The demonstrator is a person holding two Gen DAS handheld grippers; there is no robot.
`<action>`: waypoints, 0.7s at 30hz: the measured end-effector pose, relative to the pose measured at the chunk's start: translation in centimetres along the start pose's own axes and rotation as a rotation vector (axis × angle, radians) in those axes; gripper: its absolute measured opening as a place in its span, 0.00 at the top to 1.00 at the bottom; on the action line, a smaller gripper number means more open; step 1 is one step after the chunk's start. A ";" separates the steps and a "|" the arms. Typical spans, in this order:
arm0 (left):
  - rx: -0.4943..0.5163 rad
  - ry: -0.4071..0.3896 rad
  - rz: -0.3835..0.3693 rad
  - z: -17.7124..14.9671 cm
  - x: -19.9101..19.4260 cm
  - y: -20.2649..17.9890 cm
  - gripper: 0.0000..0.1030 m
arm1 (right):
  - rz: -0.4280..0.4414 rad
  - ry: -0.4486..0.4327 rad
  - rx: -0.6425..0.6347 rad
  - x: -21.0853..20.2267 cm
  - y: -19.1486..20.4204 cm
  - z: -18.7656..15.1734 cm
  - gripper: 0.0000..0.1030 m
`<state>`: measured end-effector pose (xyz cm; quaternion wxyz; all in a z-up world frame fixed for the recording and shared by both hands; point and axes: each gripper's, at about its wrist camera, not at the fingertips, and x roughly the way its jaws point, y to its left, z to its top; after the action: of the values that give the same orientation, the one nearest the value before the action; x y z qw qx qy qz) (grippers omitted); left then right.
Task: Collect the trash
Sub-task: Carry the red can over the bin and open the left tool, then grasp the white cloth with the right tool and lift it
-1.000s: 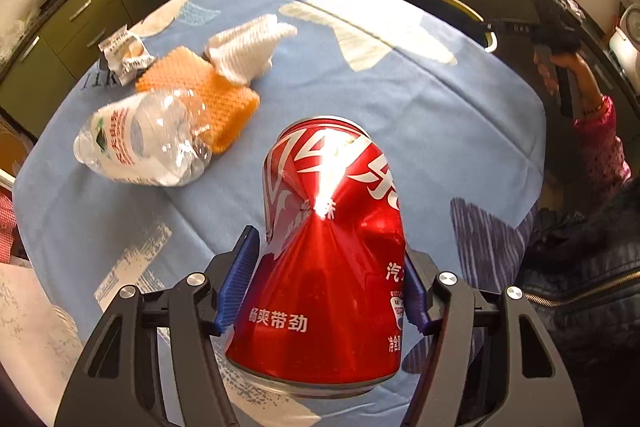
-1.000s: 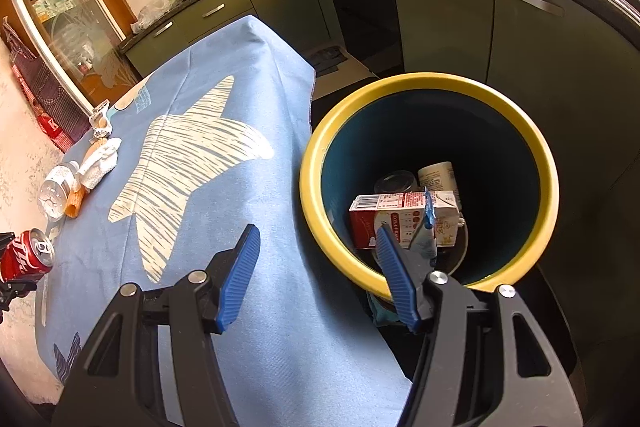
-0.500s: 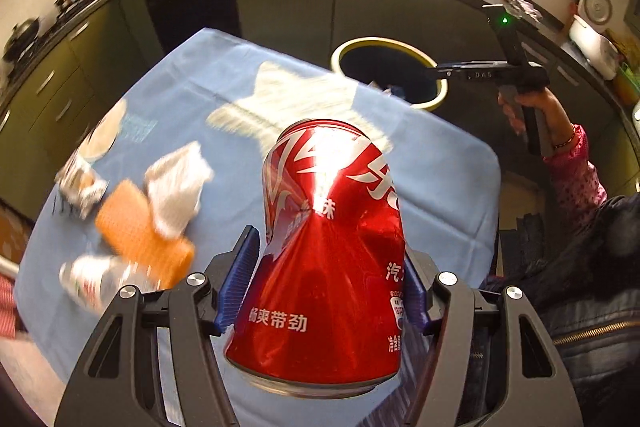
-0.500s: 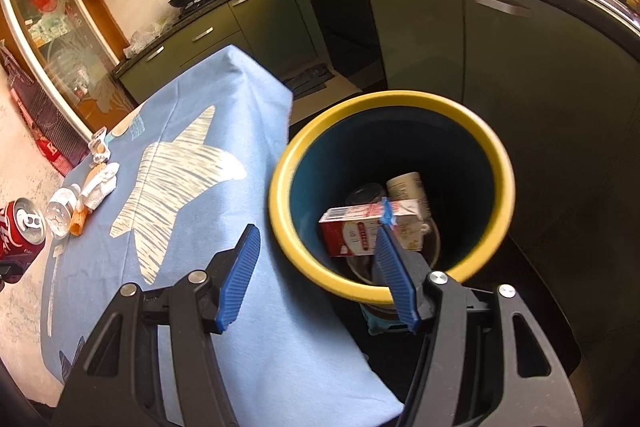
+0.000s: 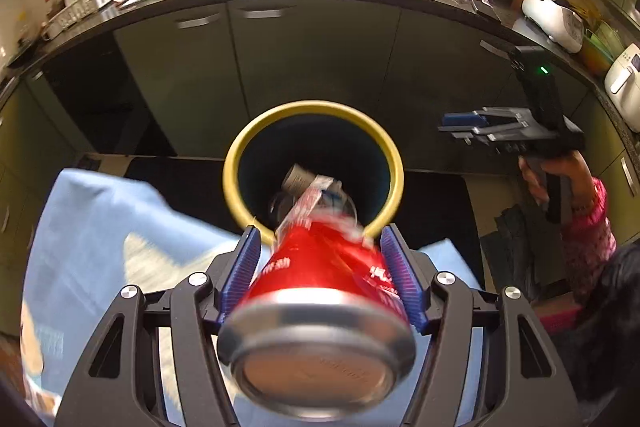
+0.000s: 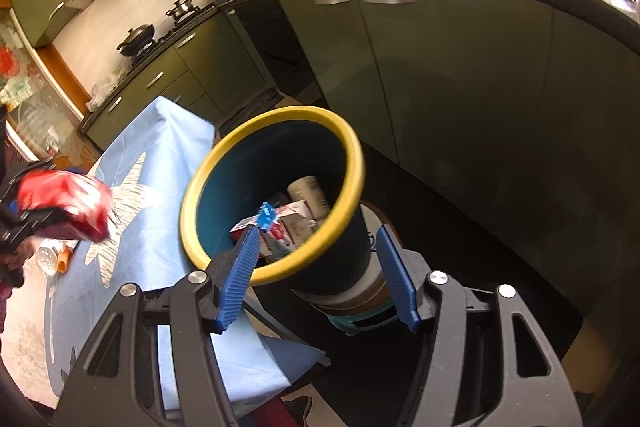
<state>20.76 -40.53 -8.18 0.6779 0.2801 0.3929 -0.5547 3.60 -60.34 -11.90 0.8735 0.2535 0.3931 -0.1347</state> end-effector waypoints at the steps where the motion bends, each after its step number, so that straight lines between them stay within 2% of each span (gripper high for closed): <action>1: -0.002 -0.001 -0.001 0.9 1.0 0.1 0.39 | -0.001 0.001 0.008 0.0 -0.4 0.0 0.44; 4: 0.001 -0.005 -0.009 4.1 4.8 0.2 0.40 | 0.000 0.004 0.027 0.3 -1.3 -0.1 0.44; 9: -0.018 -0.002 -0.001 7.0 8.9 0.8 0.39 | 0.007 0.010 0.035 0.4 -2.0 0.0 0.44; 11: -0.032 -0.014 0.014 7.6 9.2 1.2 0.28 | 0.008 0.009 0.033 0.4 -2.1 0.1 0.44; 12: -0.040 -0.033 0.026 7.7 8.9 1.2 0.18 | 0.007 0.008 0.034 0.4 -2.0 0.2 0.44; 13: -0.045 -0.053 0.026 7.9 8.5 1.2 0.14 | 0.009 0.008 0.035 0.5 -2.0 0.3 0.44; 17: -0.097 -0.094 0.046 8.0 6.2 1.1 0.10 | 0.022 0.009 0.025 0.5 -1.5 0.0 0.44; 21: -0.186 -0.178 0.071 5.8 1.3 1.0 0.05 | 0.043 0.023 0.002 0.9 -0.5 -0.3 0.44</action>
<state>23.11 -45.73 -6.27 0.7523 0.1797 0.3709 -0.5140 3.80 -60.64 -12.90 0.8714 0.2643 0.3976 -0.1131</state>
